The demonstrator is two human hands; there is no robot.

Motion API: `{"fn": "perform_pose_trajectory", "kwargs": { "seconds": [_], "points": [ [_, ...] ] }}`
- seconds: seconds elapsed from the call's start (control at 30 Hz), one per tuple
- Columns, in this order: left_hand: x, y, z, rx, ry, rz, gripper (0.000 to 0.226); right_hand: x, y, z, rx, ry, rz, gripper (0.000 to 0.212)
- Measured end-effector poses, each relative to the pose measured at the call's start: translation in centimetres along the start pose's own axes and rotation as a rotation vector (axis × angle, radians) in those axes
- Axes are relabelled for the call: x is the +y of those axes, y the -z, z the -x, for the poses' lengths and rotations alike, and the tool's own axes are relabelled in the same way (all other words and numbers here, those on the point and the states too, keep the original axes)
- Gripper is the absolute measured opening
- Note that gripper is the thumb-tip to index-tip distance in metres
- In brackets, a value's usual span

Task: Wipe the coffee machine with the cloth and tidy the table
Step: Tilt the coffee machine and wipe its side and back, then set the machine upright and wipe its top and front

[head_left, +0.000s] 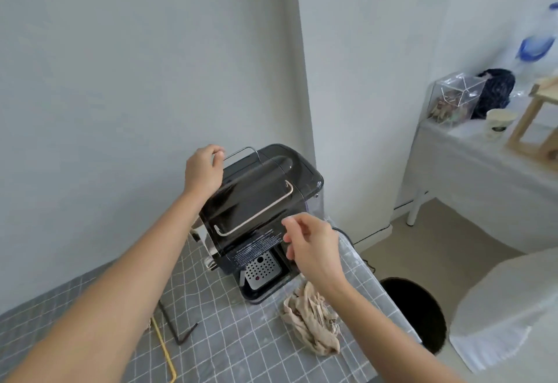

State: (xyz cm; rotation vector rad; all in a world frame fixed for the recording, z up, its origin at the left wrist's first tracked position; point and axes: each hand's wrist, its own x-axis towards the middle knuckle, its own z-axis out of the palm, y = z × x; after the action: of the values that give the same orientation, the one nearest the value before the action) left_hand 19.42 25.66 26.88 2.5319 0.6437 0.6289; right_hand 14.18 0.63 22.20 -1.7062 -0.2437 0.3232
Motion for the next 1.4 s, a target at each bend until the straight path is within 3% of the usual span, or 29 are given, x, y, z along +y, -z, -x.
{"fn": "perform_pose_trajectory", "kwargs": {
  "seconds": [0.2,0.37,0.63,0.8,0.93,1.07,1.4],
  "points": [
    [-2.9,-0.5,-3.0,-0.215,0.029,-0.026,0.029,-3.8,-2.3,-2.9,-0.035,-0.272,-0.240,0.025],
    [-2.2,-0.1,-4.5,-0.353,0.095,0.021,0.028,-3.8,-3.5,-3.9,-0.006,-0.325,-0.353,0.026],
    [-3.8,1.8,-4.5,-0.472,0.378,0.307,0.026,-5.8,-1.9,-7.4,0.002,-0.285,-0.171,0.027],
    [-4.1,5.8,-1.1,-0.435,0.556,0.630,0.018,-7.7,-0.7,-13.5,-0.065,-0.152,0.023,0.018],
    [-3.1,7.6,1.7,-0.406,0.596,0.760,0.014,-8.7,-0.8,-17.9,-0.141,-0.102,0.161,0.031],
    [-2.9,6.8,3.2,-0.369,0.630,0.770,0.014,-7.8,-1.6,-20.5,-0.192,-0.079,0.267,0.036],
    [-1.9,4.2,4.2,-0.359,0.678,0.735,0.009,-5.1,-0.4,-22.2,-0.272,-0.135,0.346,0.025]
  ]
}}
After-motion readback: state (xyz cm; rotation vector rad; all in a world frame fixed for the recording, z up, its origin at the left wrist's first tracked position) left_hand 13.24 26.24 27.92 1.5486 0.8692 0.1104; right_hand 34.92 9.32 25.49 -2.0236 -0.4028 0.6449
